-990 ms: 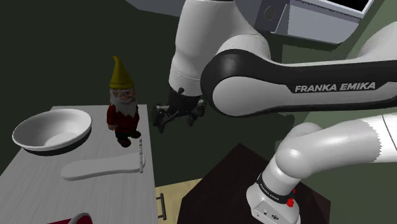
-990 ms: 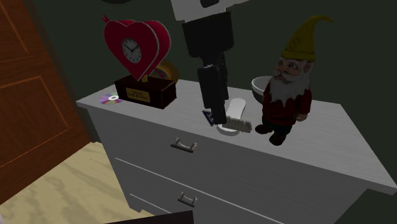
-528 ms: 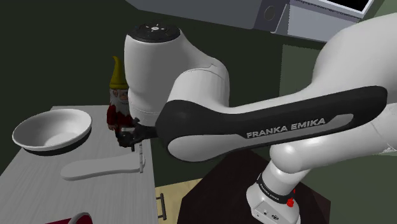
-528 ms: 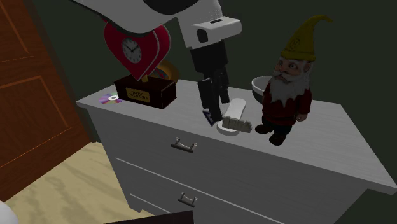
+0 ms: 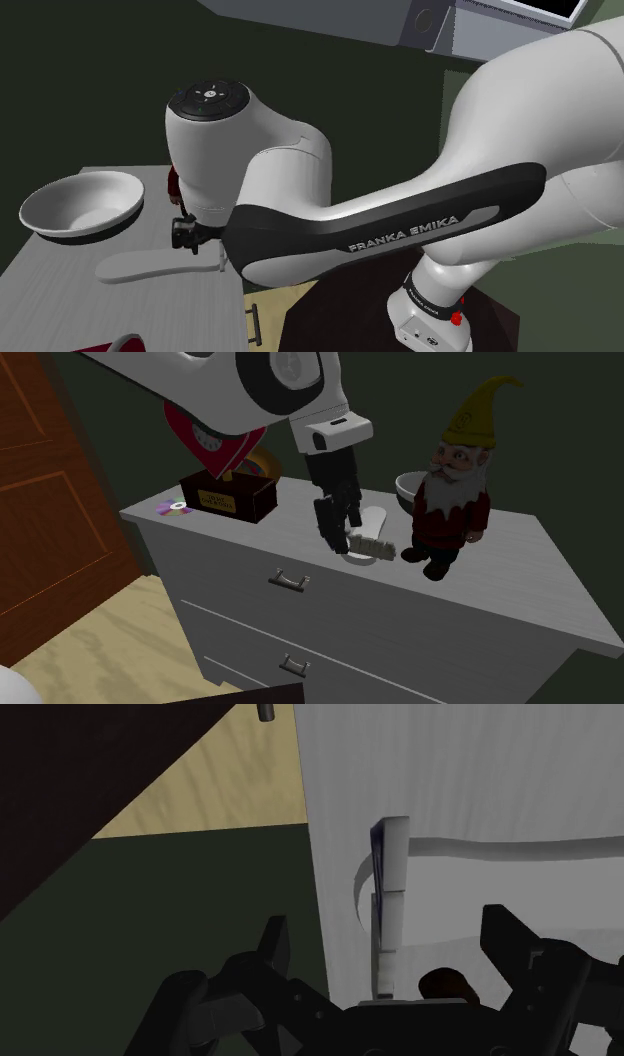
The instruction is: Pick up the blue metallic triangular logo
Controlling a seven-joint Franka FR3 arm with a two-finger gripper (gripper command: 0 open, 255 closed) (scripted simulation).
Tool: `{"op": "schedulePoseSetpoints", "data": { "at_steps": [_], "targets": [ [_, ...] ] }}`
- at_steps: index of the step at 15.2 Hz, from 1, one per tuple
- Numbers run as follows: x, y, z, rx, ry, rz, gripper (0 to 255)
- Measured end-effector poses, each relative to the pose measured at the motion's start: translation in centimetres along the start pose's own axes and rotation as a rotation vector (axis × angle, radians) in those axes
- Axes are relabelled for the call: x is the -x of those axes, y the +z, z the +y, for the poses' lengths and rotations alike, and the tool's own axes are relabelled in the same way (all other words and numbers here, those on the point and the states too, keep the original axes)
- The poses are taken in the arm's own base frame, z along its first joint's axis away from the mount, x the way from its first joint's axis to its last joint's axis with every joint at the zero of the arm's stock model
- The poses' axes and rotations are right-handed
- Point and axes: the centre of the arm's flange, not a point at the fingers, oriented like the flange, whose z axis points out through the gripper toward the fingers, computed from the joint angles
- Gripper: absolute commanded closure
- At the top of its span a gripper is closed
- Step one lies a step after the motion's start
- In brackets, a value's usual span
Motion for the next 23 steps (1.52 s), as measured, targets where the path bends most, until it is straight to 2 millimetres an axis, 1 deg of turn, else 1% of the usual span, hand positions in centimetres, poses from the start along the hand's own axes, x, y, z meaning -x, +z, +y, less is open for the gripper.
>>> {"op": "schedulePoseSetpoints", "data": {
  "at_steps": [2, 3, 13, 15, 23],
  "targets": [
    [0.3, 1.0, -0.1, 0.000, 0.000, 0.000, 0],
    [0.4, 1.1, -0.1, 0.000, 0.000, 0.000, 255],
    [0.4, 1.2, -0.1, -0.001, 0.000, 0.000, 255],
    [0.2, 0.6, -0.2, -0.001, 0.000, 0.000, 255],
    [-1.0, -3.3, -0.1, -0.001, 0.000, 0.000, 255]
  ]
}}
